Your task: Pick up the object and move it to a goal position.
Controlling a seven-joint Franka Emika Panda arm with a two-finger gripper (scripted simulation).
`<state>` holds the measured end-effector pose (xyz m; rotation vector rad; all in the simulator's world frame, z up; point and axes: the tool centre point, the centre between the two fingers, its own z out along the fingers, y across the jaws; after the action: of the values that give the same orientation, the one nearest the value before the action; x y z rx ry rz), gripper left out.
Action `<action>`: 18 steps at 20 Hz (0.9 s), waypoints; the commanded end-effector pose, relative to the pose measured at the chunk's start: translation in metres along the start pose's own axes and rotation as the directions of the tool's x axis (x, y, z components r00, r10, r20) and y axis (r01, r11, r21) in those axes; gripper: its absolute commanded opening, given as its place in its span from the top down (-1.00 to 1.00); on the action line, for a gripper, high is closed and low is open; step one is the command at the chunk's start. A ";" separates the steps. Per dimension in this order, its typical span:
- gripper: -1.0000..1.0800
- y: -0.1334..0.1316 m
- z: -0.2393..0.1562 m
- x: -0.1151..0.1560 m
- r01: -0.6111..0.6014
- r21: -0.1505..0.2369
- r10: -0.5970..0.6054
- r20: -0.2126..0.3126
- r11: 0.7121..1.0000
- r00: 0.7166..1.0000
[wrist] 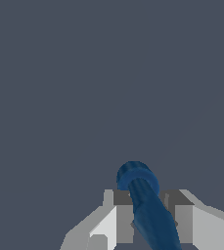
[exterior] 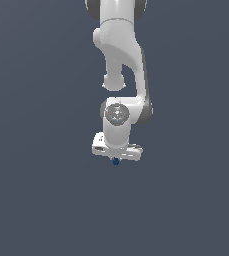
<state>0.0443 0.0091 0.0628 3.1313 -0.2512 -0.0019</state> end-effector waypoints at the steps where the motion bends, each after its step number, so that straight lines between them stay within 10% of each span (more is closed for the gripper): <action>1: 1.00 -0.003 -0.012 -0.004 0.000 0.000 0.000 -0.001 1.000 1.000; 18: 1.00 -0.034 -0.171 -0.064 0.000 -0.001 0.000 -0.001 1.000 1.000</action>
<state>-0.0066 0.0488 0.2164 3.1311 -0.2505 -0.0004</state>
